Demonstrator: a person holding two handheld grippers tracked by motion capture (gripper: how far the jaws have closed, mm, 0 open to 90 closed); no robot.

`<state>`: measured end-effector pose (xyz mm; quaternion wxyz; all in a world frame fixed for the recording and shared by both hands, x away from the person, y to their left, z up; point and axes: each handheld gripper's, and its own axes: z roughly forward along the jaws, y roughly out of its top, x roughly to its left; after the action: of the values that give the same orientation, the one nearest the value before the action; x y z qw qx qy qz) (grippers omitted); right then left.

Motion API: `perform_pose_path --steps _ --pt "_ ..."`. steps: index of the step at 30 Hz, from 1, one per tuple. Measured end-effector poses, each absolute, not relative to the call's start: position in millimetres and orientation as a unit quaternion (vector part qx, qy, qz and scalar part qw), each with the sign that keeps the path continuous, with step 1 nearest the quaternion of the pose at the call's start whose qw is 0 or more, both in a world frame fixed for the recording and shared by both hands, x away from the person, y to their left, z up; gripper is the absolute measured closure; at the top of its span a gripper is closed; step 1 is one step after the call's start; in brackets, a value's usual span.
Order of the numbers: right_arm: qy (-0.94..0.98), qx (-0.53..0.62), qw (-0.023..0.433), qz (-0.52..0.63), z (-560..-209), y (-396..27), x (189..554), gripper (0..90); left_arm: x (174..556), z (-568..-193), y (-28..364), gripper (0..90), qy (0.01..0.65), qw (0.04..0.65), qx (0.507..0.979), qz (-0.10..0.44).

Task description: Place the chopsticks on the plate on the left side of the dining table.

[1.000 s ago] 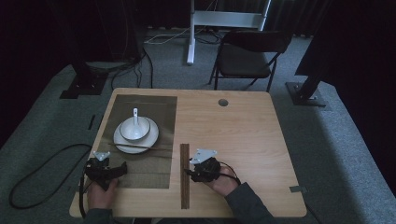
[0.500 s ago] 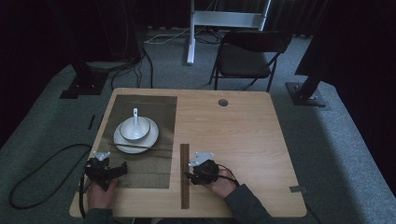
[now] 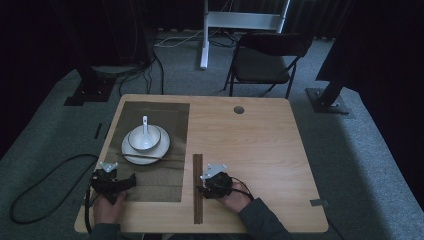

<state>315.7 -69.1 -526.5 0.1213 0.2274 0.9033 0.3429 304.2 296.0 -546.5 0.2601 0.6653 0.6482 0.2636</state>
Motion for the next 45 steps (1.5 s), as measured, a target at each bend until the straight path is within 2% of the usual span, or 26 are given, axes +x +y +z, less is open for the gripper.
perform_pose_path --steps 27,33,45 --pt "0.893 0.275 0.120 0.335 -535 -71 335 53.1 304 -547 296 0.2 0.648 0.260 0.665 0.264" --pt "0.887 0.301 0.122 0.329 -534 -76 343 55.5 304 -547 296 0.2 0.648 0.260 0.665 0.264" --pt "0.870 0.354 0.133 0.316 -532 -83 360 66.7 304 -547 296 0.2 0.648 0.260 0.665 0.264"
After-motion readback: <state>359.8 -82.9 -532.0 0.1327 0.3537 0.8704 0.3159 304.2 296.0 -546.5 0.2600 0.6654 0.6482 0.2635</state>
